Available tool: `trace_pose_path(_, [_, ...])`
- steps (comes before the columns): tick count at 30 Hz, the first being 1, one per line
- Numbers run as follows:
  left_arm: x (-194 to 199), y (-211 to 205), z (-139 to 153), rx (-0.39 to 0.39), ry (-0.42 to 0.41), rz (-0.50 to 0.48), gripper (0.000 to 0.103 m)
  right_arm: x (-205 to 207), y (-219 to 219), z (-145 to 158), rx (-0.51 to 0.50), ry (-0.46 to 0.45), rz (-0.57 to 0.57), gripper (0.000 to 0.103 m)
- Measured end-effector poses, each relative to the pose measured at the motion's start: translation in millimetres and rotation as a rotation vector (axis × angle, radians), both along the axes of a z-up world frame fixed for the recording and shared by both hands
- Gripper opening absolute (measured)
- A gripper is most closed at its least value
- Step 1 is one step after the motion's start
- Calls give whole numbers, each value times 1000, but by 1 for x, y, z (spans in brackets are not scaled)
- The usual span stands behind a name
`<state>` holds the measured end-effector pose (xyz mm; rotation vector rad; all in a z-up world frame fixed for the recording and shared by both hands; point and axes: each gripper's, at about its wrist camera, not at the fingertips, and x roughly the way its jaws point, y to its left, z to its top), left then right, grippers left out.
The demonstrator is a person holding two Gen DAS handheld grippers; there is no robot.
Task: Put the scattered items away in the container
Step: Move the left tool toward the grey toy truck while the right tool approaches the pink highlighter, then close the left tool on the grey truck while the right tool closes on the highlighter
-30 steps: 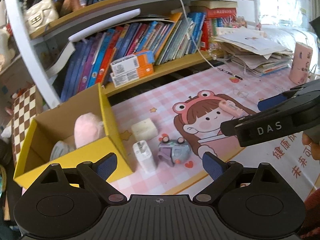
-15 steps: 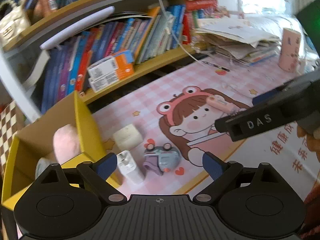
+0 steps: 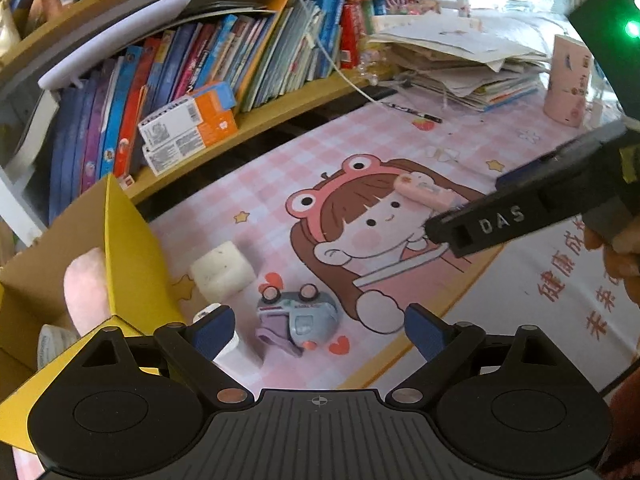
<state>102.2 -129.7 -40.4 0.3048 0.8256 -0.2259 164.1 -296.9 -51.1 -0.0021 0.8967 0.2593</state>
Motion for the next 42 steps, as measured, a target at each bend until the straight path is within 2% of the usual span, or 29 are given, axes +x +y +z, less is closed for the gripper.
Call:
trace_pose_path(2, [3,2,-1,-6,-3,6,86,4,0,-4,-7,5,-1,82])
trace_pose_path(14, [15,3,-9,-19,-19,29,86,30,2,-21,-46,15,14,67])
trace_pose_path(16, [17,2,-11,-15,-11,28,85,35,2,-23,-53,20,8,66])
trace_pose_path(23, [29,1,-22,-11,29,31,70,50,5,-28,-86,9,22,66])
trace_pose_path(28, [36,2,-30,14,48,35,70,58,6,-33,-95,11,27,66])
trace_pose_path(42, [52,5,-49,22,104,62,71,80,11,-45,-114,18,46,65])
